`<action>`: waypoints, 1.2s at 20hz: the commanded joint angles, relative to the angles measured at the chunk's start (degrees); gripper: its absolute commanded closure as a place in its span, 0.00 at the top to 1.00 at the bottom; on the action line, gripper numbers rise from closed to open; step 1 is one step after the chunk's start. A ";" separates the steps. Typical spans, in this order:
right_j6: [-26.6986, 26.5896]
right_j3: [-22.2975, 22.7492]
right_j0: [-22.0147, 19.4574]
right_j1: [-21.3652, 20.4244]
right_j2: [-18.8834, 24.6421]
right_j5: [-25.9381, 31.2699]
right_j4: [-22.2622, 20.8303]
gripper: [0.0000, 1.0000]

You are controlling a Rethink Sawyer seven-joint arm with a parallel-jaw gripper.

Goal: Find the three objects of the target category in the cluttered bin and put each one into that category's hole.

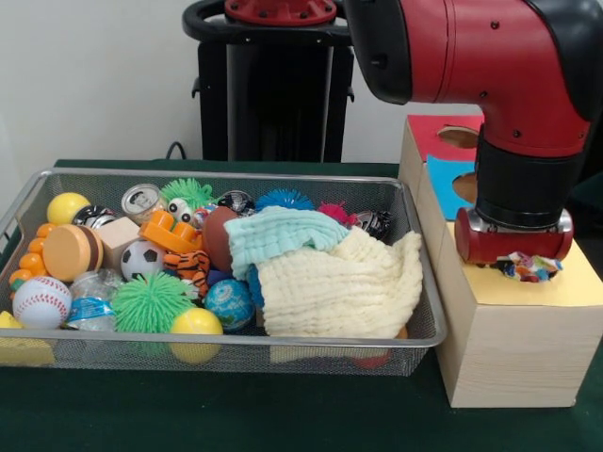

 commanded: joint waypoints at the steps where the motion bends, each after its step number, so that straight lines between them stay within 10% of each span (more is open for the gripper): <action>1: 12.91 -2.91 -0.47 8.35 -1.14 -2.49 0.48 0.00; 24: 16.51 -7.32 1.51 14.94 -5.92 4.13 5.19 0.00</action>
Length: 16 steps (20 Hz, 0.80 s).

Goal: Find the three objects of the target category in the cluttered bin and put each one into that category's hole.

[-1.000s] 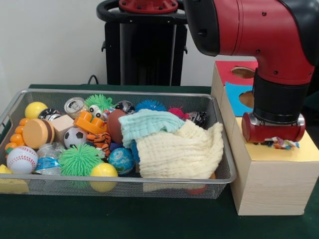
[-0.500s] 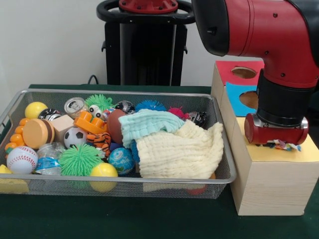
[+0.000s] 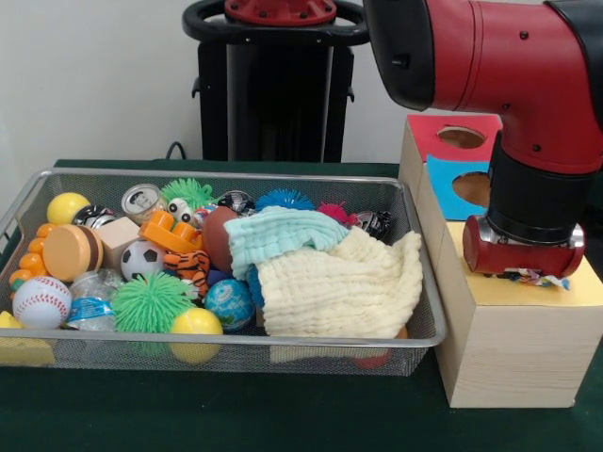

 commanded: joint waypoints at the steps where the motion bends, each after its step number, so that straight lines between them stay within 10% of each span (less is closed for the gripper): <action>1: 15.90 0.87 -2.15 10.22 0.15 -4.06 0.99 0.00; 6: 14.64 1.48 -2.46 9.91 0.87 -3.45 1.07 0.00; 7: 14.26 1.64 -2.60 9.85 1.02 -3.32 1.19 1.00; 16: 12.24 0.97 -3.38 9.73 1.39 -1.26 1.26 1.00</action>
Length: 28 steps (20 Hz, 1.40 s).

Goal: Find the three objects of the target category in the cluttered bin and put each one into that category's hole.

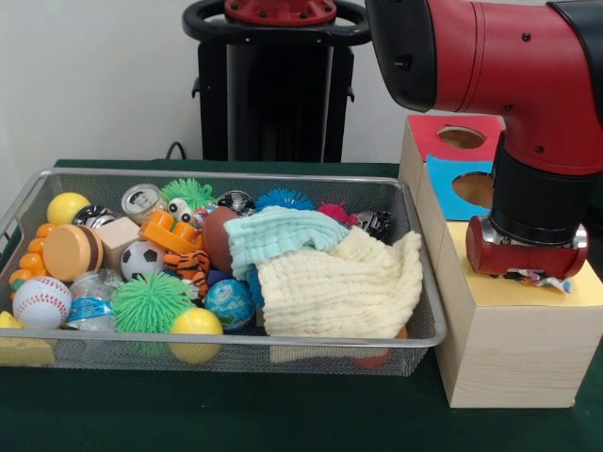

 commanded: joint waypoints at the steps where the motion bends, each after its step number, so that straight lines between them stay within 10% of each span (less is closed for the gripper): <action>1: 12.21 1.36 -3.74 9.35 1.83 -1.58 0.20 1.00; 28: 10.60 9.05 -2.70 -2.46 0.28 6.76 -0.27 1.00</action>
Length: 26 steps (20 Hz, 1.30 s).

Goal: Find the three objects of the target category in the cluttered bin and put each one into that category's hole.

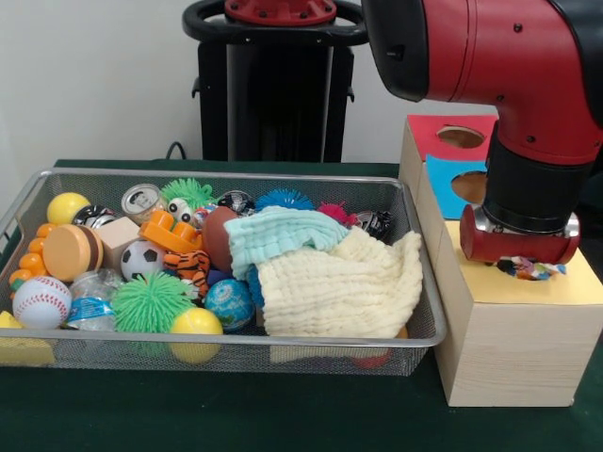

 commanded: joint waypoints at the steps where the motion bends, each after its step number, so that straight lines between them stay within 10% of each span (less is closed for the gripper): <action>1: 10.62 6.51 -2.57 -1.01 0.25 6.39 -0.42 1.00; 14: 11.34 1.33 -2.33 2.53 0.04 6.35 -0.47 1.00; 26: 0.92 5.85 -7.22 -3.63 3.35 6.55 -3.21 1.00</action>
